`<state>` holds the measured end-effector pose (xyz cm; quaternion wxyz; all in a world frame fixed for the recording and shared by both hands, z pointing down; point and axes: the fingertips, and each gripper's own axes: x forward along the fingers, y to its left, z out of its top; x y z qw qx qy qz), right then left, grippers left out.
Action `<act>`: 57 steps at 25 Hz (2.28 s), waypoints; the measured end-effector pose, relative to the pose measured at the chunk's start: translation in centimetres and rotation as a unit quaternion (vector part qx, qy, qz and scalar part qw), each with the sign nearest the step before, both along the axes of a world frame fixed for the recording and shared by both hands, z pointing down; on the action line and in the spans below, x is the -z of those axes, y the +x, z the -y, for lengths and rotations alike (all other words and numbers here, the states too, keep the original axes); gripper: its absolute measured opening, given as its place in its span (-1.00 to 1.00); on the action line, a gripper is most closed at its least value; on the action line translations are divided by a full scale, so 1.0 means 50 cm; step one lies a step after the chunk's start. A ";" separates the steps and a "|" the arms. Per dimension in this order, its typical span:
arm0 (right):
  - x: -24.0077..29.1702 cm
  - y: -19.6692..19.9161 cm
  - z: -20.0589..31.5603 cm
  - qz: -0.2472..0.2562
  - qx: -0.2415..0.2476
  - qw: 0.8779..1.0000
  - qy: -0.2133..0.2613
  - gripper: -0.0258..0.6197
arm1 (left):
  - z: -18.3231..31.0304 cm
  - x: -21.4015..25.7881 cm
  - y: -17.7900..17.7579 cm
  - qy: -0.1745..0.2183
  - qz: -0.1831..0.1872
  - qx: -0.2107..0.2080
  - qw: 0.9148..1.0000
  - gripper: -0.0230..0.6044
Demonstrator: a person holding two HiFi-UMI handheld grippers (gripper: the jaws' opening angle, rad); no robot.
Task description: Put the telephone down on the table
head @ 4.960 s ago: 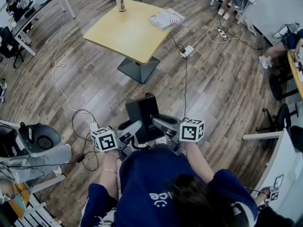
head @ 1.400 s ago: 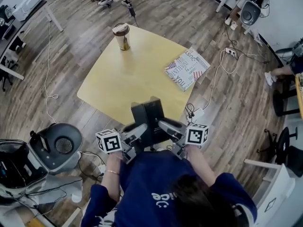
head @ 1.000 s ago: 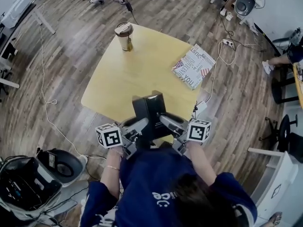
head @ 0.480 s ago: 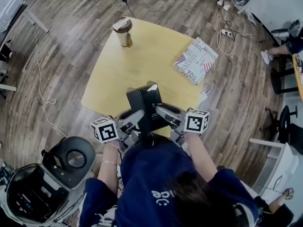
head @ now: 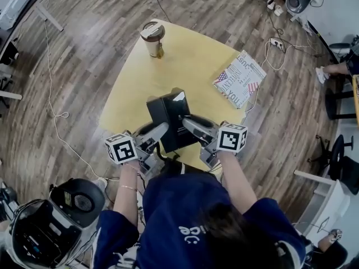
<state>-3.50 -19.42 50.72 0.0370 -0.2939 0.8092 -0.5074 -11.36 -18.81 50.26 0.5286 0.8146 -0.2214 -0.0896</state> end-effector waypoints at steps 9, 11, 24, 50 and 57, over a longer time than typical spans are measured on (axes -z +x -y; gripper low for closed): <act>0.002 -0.017 0.069 0.003 0.012 1.000 0.007 -0.35 | 0.064 0.001 -0.015 0.007 0.008 0.014 1.000 -0.42; -0.004 -0.022 0.082 0.004 0.013 1.000 0.005 -0.35 | 0.077 -0.004 -0.020 0.006 0.009 0.015 1.000 -0.42; -0.072 -0.041 0.169 0.006 0.008 0.999 -0.030 -0.35 | 0.166 -0.070 -0.039 -0.023 0.012 0.016 1.000 -0.42; -0.185 -0.046 0.239 -0.023 -0.007 0.998 -0.062 -0.35 | 0.248 -0.178 -0.042 -0.070 0.025 0.027 0.997 -0.42; -0.200 -0.046 0.237 -0.025 -0.001 0.997 -0.067 -0.34 | 0.245 -0.194 -0.039 -0.072 0.036 0.020 0.997 -0.41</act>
